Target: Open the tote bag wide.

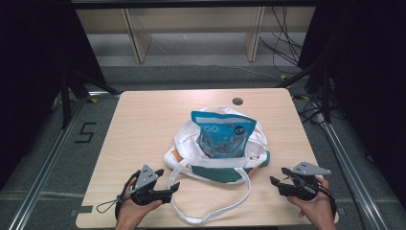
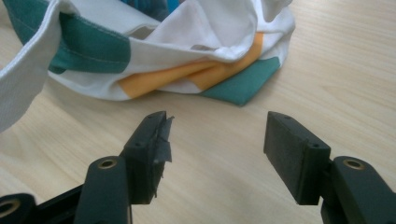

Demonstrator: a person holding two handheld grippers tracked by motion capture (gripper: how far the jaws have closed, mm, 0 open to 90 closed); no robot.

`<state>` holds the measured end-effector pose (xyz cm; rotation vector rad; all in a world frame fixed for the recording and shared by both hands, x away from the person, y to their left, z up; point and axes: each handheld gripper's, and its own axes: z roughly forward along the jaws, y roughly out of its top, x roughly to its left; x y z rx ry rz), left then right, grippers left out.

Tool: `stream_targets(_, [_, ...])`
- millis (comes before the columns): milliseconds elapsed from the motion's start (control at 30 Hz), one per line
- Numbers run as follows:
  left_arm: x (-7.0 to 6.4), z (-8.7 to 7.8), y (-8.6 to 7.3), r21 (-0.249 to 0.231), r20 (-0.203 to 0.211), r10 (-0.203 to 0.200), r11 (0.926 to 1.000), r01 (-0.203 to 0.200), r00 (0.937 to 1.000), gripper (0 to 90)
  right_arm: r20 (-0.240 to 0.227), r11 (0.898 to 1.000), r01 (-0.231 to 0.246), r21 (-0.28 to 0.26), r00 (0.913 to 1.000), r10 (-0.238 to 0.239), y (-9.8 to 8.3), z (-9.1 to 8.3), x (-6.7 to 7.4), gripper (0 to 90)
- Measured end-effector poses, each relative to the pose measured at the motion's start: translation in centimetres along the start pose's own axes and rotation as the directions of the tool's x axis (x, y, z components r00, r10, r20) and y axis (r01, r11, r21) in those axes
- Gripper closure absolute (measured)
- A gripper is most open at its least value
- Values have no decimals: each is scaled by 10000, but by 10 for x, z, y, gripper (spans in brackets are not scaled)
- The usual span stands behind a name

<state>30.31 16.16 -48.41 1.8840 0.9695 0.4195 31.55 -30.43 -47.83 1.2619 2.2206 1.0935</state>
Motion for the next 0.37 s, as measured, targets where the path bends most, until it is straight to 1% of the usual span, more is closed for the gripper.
stream_targets(33, [0,-1,-1,-22,-1,-150,9999,150,9999,236,-8,10000,-38,17,10000,38,-1,0,1,406])
stream_targets(67, [0,-1,-1,-22,-1,-150,9999,150,9999,230,-42,9997,222,-37,9997,-222,-1,0,0,403])
stream_targets(100, [1,-1,-2,-40,31,-242,9997,242,9997,228,-65,9999,104,-23,9999,-104,-2,-1,1,398])
stream_targets(133, [1,-1,-2,-40,31,-242,9997,242,9997,228,-85,10000,-37,70,10000,38,-3,-1,4,398])
stream_targets(167, [3,0,-3,9,-133,-224,9997,224,9997,228,125,9989,475,-15,9988,-475,-3,-1,1,397])
stream_targets(200, [3,0,-3,9,-133,-224,9997,224,9997,227,125,9989,475,-15,9988,-475,-3,-1,1,397])
stream_targets(233, [4,1,-3,-96,-96,-314,9995,313,9995,227,-130,9996,200,216,9997,-197,-5,2,2,396])
stream_targets(267, [4,1,-3,15,-152,-229,9997,229,9996,227,-95,9995,166,266,9998,-163,-6,2,3,395])
stream_targets(300, [4,1,-3,15,-152,-229,9997,229,9996,227,-5,9991,93,420,10000,-93,-6,2,4,393])
stream_targets(333, [4,1,-3,6,-173,-174,9998,174,9997,227,-153,9992,105,378,9998,-100,-6,4,3,390])
stream_targets(367, [5,1,-3,52,-151,-114,9999,115,9998,227,-153,9992,105,378,9998,-100,-6,4,3,390])
